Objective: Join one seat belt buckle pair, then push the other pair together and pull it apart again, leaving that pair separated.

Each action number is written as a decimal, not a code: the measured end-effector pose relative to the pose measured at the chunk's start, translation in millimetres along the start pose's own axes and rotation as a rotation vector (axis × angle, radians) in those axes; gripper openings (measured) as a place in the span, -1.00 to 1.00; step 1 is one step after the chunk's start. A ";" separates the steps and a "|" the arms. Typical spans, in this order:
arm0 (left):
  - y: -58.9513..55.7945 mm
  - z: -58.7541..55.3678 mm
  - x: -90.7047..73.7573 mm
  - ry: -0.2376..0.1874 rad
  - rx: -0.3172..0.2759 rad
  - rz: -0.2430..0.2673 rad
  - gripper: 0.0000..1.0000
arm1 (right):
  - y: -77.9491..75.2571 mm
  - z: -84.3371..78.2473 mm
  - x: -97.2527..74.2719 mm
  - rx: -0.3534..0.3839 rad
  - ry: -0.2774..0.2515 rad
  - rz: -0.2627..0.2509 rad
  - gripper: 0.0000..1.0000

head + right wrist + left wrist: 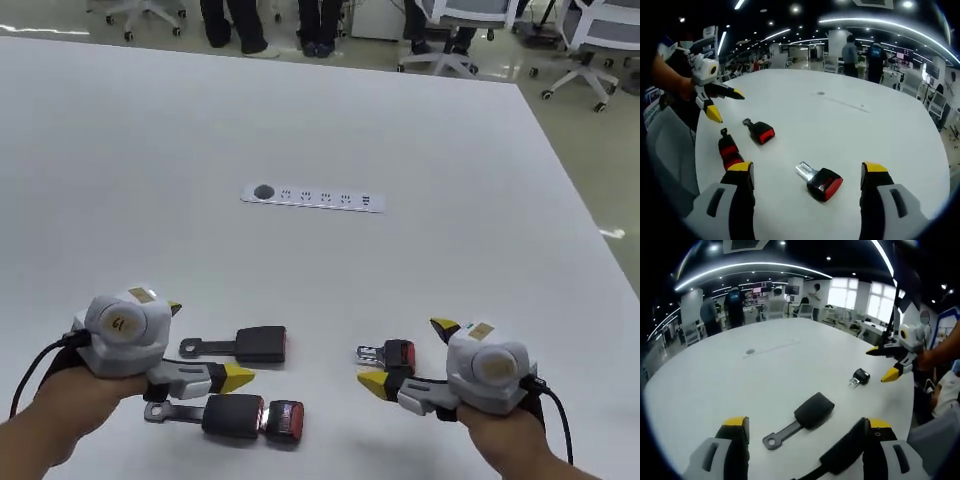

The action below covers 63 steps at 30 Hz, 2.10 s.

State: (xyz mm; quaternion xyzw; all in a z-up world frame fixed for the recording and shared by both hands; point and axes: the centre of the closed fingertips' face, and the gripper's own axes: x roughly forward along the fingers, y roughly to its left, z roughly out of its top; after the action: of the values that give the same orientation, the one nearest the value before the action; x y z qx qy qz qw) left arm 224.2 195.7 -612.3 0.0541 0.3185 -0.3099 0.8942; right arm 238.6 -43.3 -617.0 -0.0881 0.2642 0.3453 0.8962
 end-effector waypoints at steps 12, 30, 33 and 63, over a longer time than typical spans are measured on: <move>-13.9 -16.4 -39.7 -0.029 -0.017 0.020 1.00 | 19.5 -9.1 -31.8 0.043 -0.033 -0.047 0.83; -15.2 -36.8 -84.6 -0.101 -0.056 0.050 1.00 | 43.3 -29.1 -65.8 0.092 -0.043 -0.093 0.89; -14.7 -38.1 -90.2 -0.119 -0.061 0.060 1.00 | 46.6 -31.0 -70.2 0.089 -0.043 -0.095 0.91; -21.6 -36.5 -104.3 -0.151 -0.054 0.061 1.00 | 53.4 -30.7 -78.9 0.091 -0.066 -0.113 0.94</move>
State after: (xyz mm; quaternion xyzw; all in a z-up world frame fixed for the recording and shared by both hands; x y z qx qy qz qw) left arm 128.8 243.4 -576.1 0.0158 0.2564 -0.2771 0.9259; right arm 141.3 -59.1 -599.4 -0.0504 0.2445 0.2846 0.9256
